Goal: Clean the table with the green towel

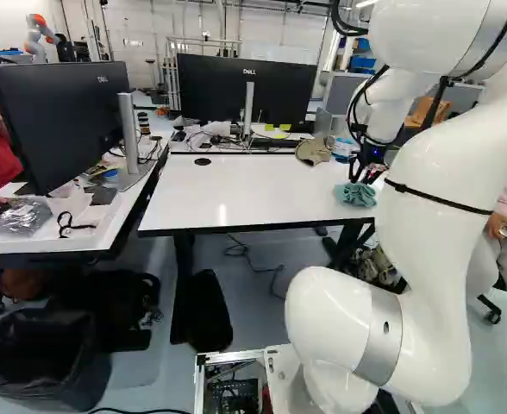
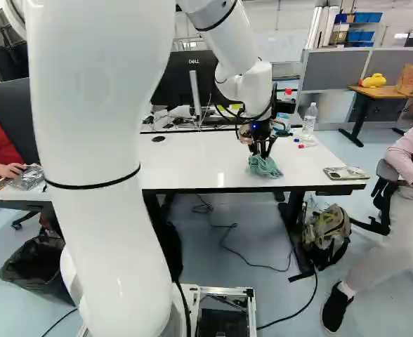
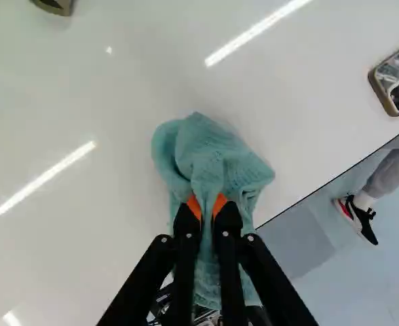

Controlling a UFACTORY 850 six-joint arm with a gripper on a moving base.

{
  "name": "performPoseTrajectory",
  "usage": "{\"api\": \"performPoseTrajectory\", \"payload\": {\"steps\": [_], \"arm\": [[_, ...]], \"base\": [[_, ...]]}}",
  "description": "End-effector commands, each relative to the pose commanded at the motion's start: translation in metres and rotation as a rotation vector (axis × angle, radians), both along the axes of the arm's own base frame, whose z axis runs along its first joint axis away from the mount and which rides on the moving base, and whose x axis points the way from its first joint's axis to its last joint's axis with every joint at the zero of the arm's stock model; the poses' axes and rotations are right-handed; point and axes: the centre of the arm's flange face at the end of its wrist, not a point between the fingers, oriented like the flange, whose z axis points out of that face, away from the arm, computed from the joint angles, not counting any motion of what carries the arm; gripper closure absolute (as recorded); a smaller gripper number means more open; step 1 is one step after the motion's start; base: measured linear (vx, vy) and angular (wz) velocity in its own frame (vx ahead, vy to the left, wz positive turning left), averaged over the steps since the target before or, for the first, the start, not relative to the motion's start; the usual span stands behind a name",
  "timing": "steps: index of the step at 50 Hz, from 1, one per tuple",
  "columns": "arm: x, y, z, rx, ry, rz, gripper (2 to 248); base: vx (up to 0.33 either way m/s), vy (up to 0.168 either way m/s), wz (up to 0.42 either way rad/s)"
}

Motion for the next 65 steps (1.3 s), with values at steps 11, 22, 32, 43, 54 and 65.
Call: {"api": "performPoseTrajectory", "payload": {"steps": [11,22,32,43,54,65], "arm": [[0.009,0.021,0.015,-0.015,-0.025,0.042,212],[0.015,0.042,0.018,-0.016,-0.028,0.081,212],[0.015,0.061,0.018,-0.014,-0.025,0.113,212],[0.012,0.082,0.018,-0.011,-0.022,0.148,212],[0.008,0.104,0.018,-0.009,-0.019,0.183,212],[0.003,0.125,0.018,-0.008,-0.016,0.219,212]], "base": [[0.0,0.0,0.0],[0.0,0.0,0.0],[0.0,0.0,0.0],[0.0,0.0,0.0],[0.0,0.0,0.0],[0.0,0.0,0.0]]}}
